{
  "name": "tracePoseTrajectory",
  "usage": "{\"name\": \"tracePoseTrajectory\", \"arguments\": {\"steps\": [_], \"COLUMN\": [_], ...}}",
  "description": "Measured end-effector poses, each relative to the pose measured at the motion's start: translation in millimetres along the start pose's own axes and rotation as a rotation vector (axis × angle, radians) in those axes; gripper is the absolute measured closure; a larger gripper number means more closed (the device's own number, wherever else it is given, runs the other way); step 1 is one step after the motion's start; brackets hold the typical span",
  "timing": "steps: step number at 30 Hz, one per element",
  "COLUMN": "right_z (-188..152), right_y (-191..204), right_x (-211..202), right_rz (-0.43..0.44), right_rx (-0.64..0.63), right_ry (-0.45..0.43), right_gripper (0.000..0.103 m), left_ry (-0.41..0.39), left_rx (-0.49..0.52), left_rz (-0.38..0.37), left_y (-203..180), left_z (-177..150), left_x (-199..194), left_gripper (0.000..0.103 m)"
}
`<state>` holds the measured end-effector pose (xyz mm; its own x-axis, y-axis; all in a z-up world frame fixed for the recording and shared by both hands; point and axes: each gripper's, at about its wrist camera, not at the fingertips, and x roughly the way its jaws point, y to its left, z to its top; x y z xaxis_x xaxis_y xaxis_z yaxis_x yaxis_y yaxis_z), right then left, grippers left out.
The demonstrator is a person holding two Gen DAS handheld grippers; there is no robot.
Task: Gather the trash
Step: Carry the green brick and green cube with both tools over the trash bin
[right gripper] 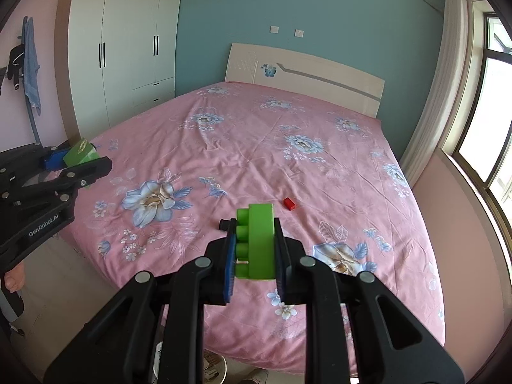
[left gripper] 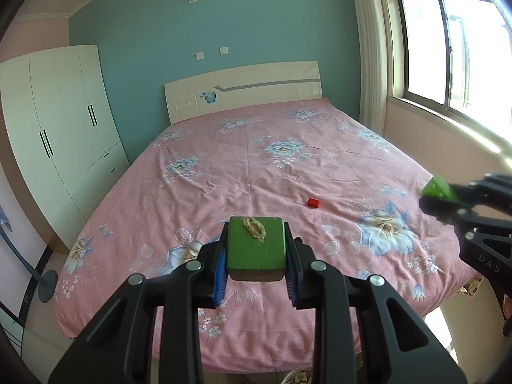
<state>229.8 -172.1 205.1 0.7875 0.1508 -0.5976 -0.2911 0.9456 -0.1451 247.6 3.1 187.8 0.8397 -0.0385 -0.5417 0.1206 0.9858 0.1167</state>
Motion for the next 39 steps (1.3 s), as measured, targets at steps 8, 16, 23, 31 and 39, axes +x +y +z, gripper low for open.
{"name": "tracePoseTrajectory", "arguments": {"steps": [8, 16, 23, 31, 39], "right_z": [1, -19, -50, -92, -138], "right_y": [19, 31, 46, 57, 68], "right_x": [-61, -77, -68, -36, 6], "right_rz": [0.004, 0.028, 0.052, 0.098, 0.152], "right_rx": [-0.053, -0.093, -0.116, -0.118, -0.082], "right_ry": [-0.065, -0.064, -0.019, 0.069, 0.163], "right_gripper": [0.081, 0.081, 0.081, 0.081, 0.081], "left_ry": [-0.033, -0.03, 0.06, 0.196, 0.342], "left_rx": [0.006, 0.089, 0.121, 0.141, 0.143], "left_rz": [0.013, -0.011, -0.047, -0.095, -0.138], "left_y": [20, 9, 0, -12, -26], "left_z": [-5, -34, -73, -129, -186], "left_x": [-52, -71, -49, -7, 38], "left_gripper": [0.071, 0.071, 0.071, 0.071, 0.071]}}
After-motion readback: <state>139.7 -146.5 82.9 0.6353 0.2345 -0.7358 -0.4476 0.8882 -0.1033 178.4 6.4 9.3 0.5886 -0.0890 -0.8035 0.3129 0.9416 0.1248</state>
